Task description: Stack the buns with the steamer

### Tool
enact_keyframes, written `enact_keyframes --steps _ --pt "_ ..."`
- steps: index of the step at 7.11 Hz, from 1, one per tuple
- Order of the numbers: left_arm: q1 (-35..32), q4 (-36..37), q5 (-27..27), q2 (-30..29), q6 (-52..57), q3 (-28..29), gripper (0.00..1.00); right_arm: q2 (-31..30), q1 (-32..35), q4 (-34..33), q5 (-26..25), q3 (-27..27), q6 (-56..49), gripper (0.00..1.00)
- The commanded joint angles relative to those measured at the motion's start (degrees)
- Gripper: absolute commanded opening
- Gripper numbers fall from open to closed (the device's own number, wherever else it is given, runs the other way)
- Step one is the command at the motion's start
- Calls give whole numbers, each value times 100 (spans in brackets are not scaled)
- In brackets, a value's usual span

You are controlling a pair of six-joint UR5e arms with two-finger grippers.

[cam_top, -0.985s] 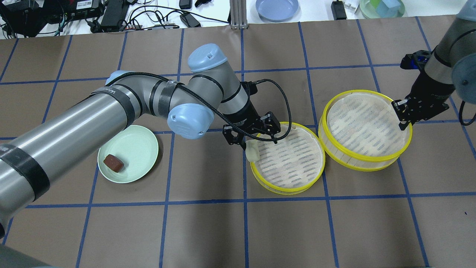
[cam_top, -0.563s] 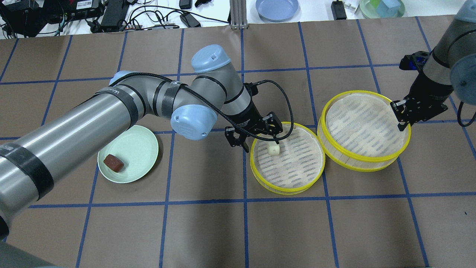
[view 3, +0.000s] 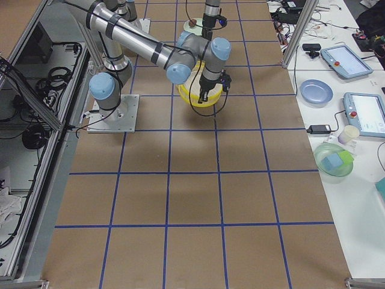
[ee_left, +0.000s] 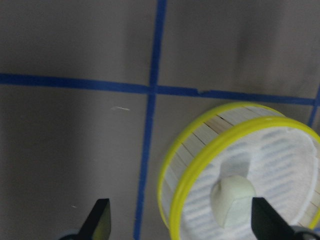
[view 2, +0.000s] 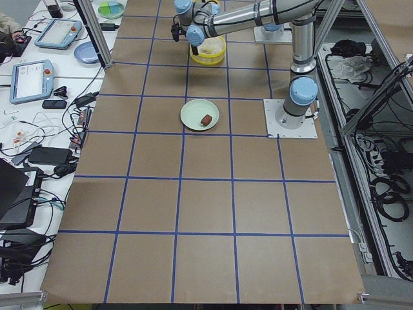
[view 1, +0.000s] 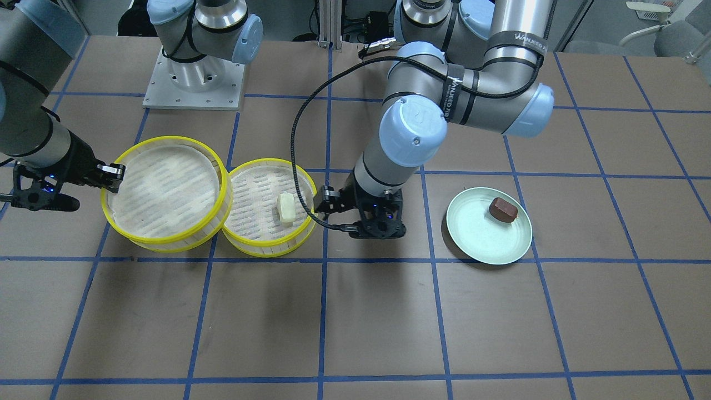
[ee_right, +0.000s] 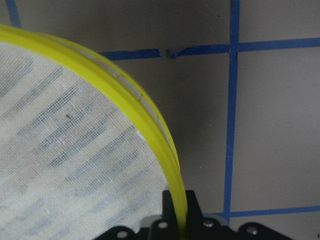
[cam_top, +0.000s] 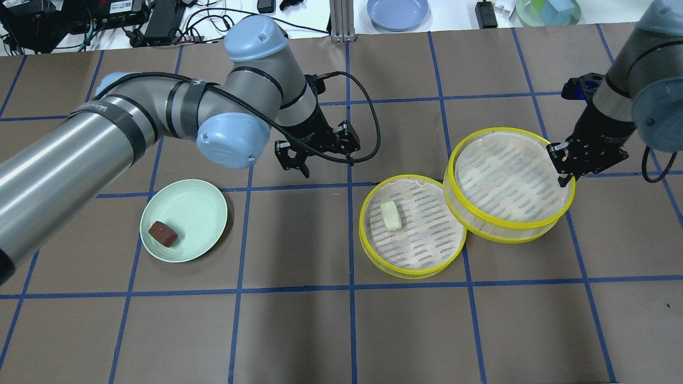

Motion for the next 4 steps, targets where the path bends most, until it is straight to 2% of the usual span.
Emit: enact_keyframes --steps 1,2,4 --pt "990 -760 821 357 1273 61 100 -71 597 3 150 42 591 0" --pt "1561 -1042 979 481 1985 61 100 -263 774 -41 699 277 592 0" --pt "2433 -1238 1453 543 3768 -61 99 -344 1082 -417 653 516 610 0"
